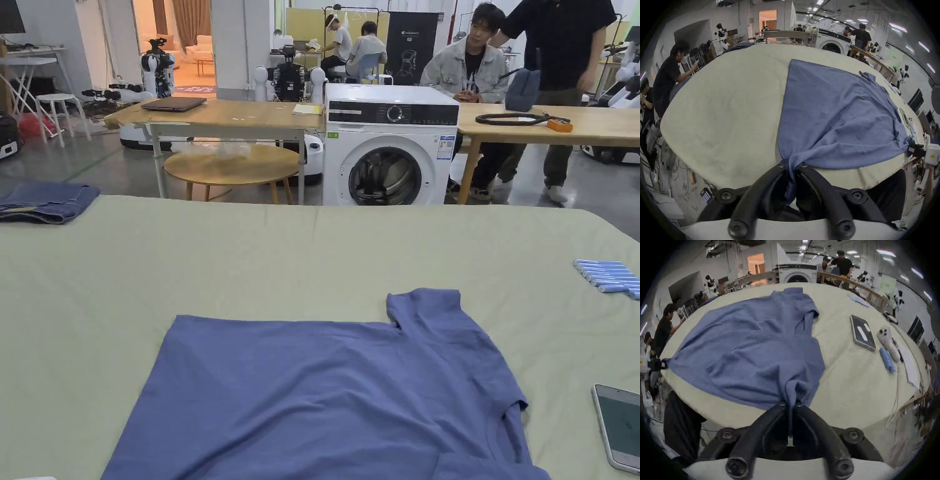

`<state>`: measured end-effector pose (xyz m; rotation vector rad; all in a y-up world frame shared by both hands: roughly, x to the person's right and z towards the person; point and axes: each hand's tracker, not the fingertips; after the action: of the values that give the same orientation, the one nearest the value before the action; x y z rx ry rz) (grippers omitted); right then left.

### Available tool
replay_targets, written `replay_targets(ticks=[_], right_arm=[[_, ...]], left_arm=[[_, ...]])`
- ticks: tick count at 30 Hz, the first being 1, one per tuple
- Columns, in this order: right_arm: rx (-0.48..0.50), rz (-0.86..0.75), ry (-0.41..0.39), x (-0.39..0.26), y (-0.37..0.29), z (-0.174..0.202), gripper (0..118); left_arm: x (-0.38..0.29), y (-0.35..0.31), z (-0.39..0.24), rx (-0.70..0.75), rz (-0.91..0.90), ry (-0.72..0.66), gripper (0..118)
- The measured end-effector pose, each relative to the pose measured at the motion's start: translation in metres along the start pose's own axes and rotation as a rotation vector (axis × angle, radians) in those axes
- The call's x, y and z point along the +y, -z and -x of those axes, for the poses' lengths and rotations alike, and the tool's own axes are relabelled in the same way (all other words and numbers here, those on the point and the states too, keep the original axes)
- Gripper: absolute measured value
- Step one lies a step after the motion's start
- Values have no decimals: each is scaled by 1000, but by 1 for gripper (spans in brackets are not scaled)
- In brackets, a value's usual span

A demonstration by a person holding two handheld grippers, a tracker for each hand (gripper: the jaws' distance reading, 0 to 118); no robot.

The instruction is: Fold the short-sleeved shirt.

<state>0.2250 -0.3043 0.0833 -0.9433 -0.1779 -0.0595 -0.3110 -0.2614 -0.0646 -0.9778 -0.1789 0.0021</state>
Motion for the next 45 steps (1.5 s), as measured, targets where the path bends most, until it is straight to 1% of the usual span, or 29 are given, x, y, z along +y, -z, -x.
replay_targets(ticks=[1,2,4,7,9,12,13,17,19,22,25,26,27,28,29,30,31,35,38,41,43,44,45], right_arm=[[-5,-21,-30,10,-7,3,1],[-19,-69,-28,14,-14,4,1],[0,-139,2,26,-28,-1,1],[32,-214,70,74,-45,-15,1],[43,-251,93,109,-45,-23,1],[30,-240,84,144,-15,-26,1],[29,-210,83,160,1,-28,1],[25,-86,128,187,66,-34,1],[19,-59,130,192,89,-36,1],[10,-35,125,196,105,-37,1],[9,-44,123,191,105,-36,2],[3,-60,118,189,102,-36,7],[-10,-84,109,187,97,-35,19],[-50,-117,92,185,91,-34,52],[-89,-146,78,181,82,-31,84],[-107,-171,77,180,74,-31,105],[-113,-214,89,179,64,-30,112],[-140,-463,169,177,14,-22,111],[-139,-598,201,176,-19,-9,111],[-157,-725,201,168,-50,5,111],[-154,-783,192,162,-66,14,111],[-147,-812,183,158,-74,18,111],[-129,-827,172,155,-78,21,111]], left_arm=[[3,-4,2,-5,-4,-9,3],[9,-8,2,-14,-18,-21,3],[26,-18,5,-28,-58,-39,3],[68,-25,5,-42,-138,-77,3],[98,-17,3,-35,-158,-80,3],[139,15,-9,-28,-155,-72,3],[152,32,-13,-21,-136,-74,3],[185,98,-18,8,-27,-96,3],[193,120,-20,8,-16,-96,3],[199,144,-23,23,44,-83,3],[193,152,-23,30,53,-77,3],[189,151,-22,26,46,-83,6],[185,145,-23,31,10,-89,19],[182,137,-25,46,-40,-89,47],[178,126,-26,64,-92,-85,70],[175,113,-27,69,-144,-87,90],[172,99,-28,77,-186,-90,104],[167,45,-42,42,-316,-72,105],[149,3,-65,83,-569,-1,105],[124,-33,-83,68,-781,55,105],[112,-48,-89,53,-856,59,105],[106,-57,-92,46,-880,46,103],[102,-64,-93,35,-899,38,97]])
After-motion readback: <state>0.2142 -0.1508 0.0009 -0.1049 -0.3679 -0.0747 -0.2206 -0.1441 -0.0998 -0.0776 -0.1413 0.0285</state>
